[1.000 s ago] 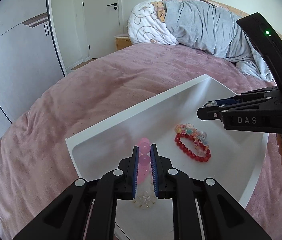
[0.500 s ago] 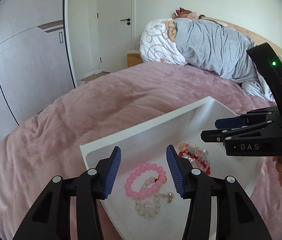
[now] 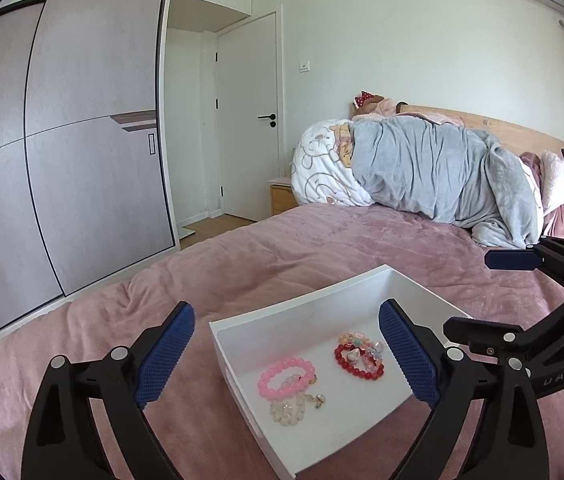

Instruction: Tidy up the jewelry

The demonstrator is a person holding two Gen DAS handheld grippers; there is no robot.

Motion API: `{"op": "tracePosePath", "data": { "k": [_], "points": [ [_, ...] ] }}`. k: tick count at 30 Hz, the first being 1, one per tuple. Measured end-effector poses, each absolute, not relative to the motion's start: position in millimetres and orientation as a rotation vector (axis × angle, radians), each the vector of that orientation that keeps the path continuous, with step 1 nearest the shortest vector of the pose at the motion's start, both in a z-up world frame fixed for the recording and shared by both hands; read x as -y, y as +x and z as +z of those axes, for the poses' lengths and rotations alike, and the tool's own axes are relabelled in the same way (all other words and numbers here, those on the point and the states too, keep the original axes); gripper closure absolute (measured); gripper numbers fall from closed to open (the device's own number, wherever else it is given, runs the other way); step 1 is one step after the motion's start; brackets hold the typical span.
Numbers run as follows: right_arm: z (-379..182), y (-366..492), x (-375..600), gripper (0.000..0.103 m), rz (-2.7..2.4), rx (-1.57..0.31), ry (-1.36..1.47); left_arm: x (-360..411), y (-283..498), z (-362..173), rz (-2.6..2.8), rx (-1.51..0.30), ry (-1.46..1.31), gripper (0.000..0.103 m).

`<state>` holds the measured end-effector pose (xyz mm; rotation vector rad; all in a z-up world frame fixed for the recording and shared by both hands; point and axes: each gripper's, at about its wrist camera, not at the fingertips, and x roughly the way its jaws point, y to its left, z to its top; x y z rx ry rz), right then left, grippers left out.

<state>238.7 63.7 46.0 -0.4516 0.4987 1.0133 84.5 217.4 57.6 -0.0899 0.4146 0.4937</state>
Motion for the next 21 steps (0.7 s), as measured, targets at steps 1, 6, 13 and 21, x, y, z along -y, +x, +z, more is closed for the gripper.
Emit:
{"op": "tracePosePath", "data": {
  "k": [1,6,13,21],
  "points": [
    [47,230,-58,0.005,1.008,-0.48,-0.453,-213,78,58,0.497,-0.413,-0.112,0.003],
    [45,200,-31,0.005,0.979,-0.41,-0.432,-199,55,49,0.548,-0.427,-0.147,0.003],
    [9,177,-10,0.005,0.987,-0.338,-0.381,-182,38,23,0.589,-0.42,-0.126,0.003],
    [-24,190,-9,0.005,0.983,-0.418,-0.294,-170,30,-3,0.631,-0.38,-0.096,0.003]
  ]
}}
